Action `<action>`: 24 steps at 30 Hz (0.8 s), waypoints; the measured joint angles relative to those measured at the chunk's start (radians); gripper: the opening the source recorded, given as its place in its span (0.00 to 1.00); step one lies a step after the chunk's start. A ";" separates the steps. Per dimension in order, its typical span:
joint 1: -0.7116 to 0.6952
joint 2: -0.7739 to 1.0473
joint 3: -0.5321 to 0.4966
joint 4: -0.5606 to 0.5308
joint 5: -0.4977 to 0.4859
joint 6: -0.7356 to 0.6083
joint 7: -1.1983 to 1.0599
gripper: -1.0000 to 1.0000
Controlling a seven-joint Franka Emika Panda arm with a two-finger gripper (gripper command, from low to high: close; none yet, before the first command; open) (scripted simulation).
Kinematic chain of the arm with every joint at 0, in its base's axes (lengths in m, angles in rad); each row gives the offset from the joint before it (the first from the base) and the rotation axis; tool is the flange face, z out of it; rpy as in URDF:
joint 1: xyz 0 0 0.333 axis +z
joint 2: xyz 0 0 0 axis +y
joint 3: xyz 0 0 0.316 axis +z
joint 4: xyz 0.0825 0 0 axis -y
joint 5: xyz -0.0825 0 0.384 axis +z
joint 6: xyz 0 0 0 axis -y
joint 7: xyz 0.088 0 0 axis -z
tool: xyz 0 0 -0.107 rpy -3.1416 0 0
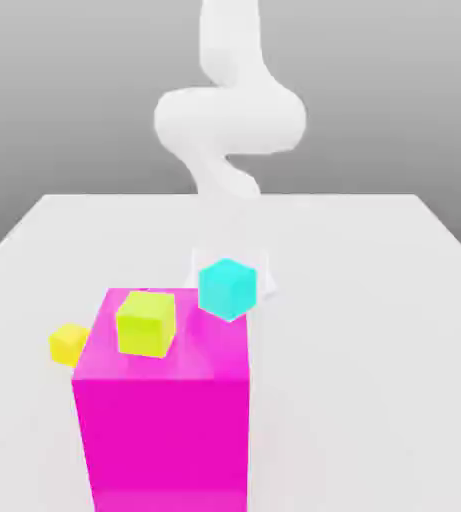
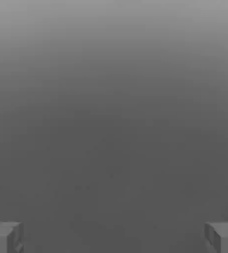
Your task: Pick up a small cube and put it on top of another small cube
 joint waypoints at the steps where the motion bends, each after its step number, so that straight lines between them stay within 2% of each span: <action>1: 0.028 0.039 -0.014 0.011 0.013 0.003 -0.046 0.50; 12: 0.252 0.444 -0.103 0.125 0.172 0.033 -0.529 0.50; 18: 0.325 0.660 -0.088 0.185 0.232 0.051 -0.773 0.50; 24: 0.372 0.866 -0.050 0.243 0.231 0.082 -0.977 0.50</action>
